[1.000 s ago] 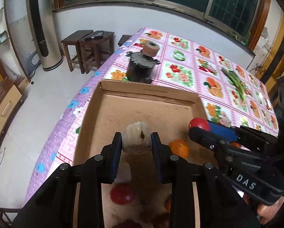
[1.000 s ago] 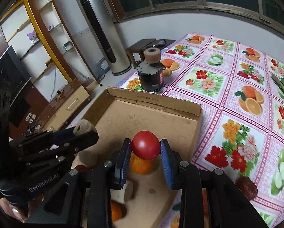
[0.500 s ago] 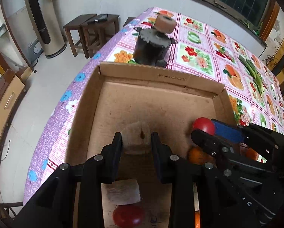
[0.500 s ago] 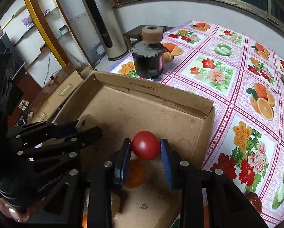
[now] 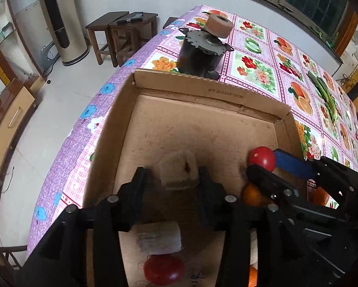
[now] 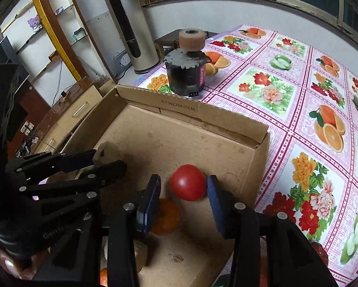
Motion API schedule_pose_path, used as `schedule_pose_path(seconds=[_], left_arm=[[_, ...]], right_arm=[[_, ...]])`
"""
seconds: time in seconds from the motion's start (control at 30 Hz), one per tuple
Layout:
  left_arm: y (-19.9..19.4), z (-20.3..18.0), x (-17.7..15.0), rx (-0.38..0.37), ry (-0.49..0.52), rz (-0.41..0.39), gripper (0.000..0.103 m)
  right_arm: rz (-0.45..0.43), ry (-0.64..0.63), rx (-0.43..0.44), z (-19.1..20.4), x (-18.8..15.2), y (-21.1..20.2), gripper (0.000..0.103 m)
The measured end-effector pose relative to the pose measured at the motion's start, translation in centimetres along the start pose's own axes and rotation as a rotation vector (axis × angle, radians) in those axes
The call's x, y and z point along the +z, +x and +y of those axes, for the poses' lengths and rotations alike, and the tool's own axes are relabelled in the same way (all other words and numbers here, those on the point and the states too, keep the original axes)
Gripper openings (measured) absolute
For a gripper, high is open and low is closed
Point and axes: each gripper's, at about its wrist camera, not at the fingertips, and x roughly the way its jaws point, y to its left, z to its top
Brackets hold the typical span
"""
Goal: Organize fruits
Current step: 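Open both grippers to release the yam piece and tomato in the tray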
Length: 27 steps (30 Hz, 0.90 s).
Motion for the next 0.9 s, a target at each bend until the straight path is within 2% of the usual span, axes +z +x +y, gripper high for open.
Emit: schedule_pose_path(seconds=[0.17,0.4,0.53,0.9], left_arm=[[-1.4,0.2,-0.5,0.006,-0.009,-0.036,0.049],[-3.4,0.0,-1.4,0.001,-0.012,-0.082,0.05],[-4.5,-0.1,-2.0,-0.021,-0.025,-0.104,0.056],[-7.5,-2.5,-4.3,-0.074,0.01,-0.136,0.056]], right_arm=[[-0.02,0.003,0.015,0.4,-0.2,-1.3,0.05],[-0.065,0.009,0.027,0.4,-1.3,-4.2,0.052],[-0.095,0.024,0.037,0.0,-2.2,-6.3,0.052],[-0.138,0.057,0.014,-2.2,-5.4,-10.7,0.052]])
